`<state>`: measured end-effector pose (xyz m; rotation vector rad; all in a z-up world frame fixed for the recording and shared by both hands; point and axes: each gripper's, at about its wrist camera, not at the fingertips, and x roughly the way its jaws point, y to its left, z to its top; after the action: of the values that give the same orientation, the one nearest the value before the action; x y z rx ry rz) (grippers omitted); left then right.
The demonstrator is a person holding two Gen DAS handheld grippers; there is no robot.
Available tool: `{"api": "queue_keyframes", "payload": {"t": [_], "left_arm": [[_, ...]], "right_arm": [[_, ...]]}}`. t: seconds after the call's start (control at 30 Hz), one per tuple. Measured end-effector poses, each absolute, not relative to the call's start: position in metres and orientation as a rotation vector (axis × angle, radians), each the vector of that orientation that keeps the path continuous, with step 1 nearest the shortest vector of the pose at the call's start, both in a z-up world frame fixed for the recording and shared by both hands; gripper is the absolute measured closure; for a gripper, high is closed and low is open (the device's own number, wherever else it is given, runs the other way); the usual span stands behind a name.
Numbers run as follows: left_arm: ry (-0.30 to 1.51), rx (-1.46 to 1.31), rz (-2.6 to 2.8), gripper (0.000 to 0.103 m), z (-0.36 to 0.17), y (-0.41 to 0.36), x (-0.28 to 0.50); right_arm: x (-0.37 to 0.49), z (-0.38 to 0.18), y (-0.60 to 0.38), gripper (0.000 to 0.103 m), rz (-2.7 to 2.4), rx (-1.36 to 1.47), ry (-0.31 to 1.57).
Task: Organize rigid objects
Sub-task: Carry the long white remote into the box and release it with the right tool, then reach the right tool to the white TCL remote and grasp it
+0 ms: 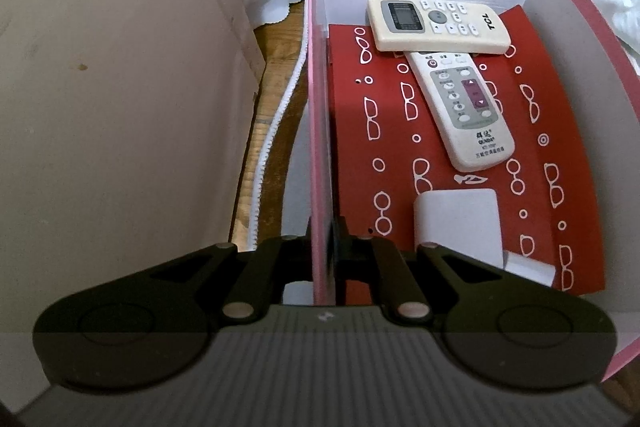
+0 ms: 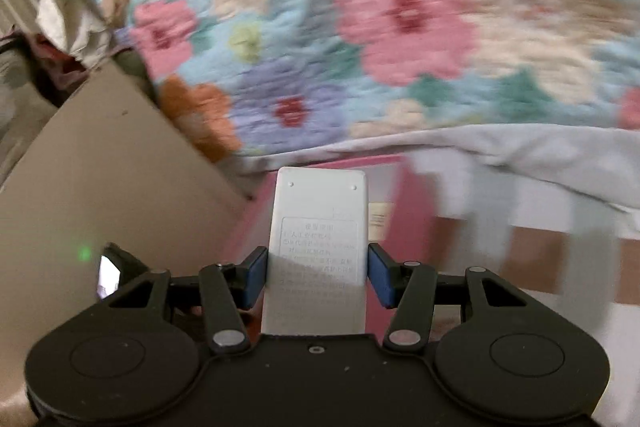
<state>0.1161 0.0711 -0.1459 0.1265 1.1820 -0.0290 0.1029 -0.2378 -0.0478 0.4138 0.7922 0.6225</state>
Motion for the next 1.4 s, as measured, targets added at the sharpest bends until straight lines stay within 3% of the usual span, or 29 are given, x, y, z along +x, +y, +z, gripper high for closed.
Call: {"api": "queue_keyframes", "payload": {"t": [0.3,0.57,0.83,1.2,1.4], "left_arm": [[1.182,0.144,-0.046,0.098,-0.146,0.071,0.116],[1.174,0.165,-0.053,0.098,-0.147,0.069,0.114],[1.176,0.168,-0.045,0.097,-0.146,0.066,0.114],[1.174,0.187,-0.039,0.097,-0.146,0.062,0.113],[1.176,0.195,-0.031,0.096,-0.146,0.06,0.114]], "right_arm": [[0.165,-0.059,-0.134,0.045,0.671,0.472,0.889],[0.177,-0.086,-0.099,0.045,0.494,0.181,0.936],[0.173,-0.089,-0.097,0.044,0.334,0.008,0.956],[0.14,-0.022,-0.16,0.044,0.485,0.119,0.87],[0.108,-0.005,-0.222,0.044,0.516,0.145,0.936]]}}
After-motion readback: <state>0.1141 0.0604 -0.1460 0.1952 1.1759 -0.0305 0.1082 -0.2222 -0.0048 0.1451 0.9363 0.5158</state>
